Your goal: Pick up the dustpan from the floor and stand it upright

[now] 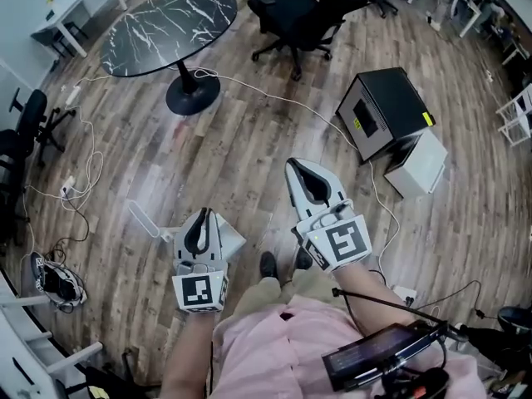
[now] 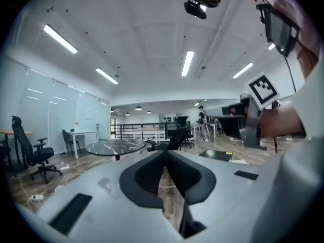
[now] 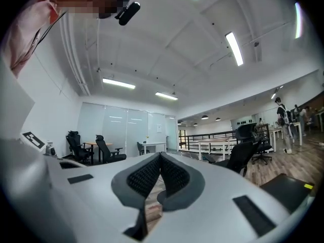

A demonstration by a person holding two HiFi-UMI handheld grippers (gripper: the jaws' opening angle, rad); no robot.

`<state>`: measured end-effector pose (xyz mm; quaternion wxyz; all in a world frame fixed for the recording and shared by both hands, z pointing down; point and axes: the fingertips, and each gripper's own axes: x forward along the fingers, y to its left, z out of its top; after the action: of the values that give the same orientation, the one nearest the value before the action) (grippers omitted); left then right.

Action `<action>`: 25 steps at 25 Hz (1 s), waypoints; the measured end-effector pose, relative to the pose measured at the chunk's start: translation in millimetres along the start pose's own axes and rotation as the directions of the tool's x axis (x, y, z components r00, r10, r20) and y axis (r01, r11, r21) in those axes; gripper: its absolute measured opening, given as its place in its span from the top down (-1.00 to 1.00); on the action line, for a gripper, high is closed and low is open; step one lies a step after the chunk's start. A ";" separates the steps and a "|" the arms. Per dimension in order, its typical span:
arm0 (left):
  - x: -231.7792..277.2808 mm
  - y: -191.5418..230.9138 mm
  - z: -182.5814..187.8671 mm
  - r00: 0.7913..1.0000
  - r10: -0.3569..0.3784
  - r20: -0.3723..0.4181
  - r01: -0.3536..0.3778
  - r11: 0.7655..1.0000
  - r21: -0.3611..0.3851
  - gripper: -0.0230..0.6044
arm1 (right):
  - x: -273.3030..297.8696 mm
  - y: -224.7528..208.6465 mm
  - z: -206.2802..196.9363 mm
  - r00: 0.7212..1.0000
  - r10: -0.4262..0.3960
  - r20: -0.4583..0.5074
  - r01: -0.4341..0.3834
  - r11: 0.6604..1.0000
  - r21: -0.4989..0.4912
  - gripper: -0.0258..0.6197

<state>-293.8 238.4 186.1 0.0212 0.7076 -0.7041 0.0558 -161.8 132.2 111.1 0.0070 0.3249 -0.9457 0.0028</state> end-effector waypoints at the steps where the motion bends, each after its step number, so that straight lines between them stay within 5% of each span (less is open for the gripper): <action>1: 9.4 -2.1 17.3 1.000 -0.003 0.026 0.003 1.000 0.001 0.83 | -1.4 -1.5 4.8 1.000 -0.005 0.007 0.005 1.000 0.003 0.91; 5: 37.6 -11.9 69.2 0.998 0.006 0.060 -0.009 0.999 0.047 0.85 | -8.8 -3.5 24.9 0.999 -0.016 0.033 0.016 1.000 -0.004 0.92; 11: 55.1 -27.4 131.9 0.990 -0.018 0.142 0.021 1.000 -0.021 0.85 | -9.8 -8.4 59.5 0.996 -0.040 0.077 0.042 0.999 -0.023 0.92; 25: 66.0 -52.5 146.9 0.990 -0.042 0.135 0.041 0.999 0.015 0.85 | -19.2 -13.8 65.9 0.995 -0.073 0.068 0.078 0.995 -0.069 0.92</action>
<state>-234.0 157.3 50.0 -0.0297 0.7243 -0.6887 0.0117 -138.9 132.4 44.9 -0.0122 0.3599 -0.9320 -0.0421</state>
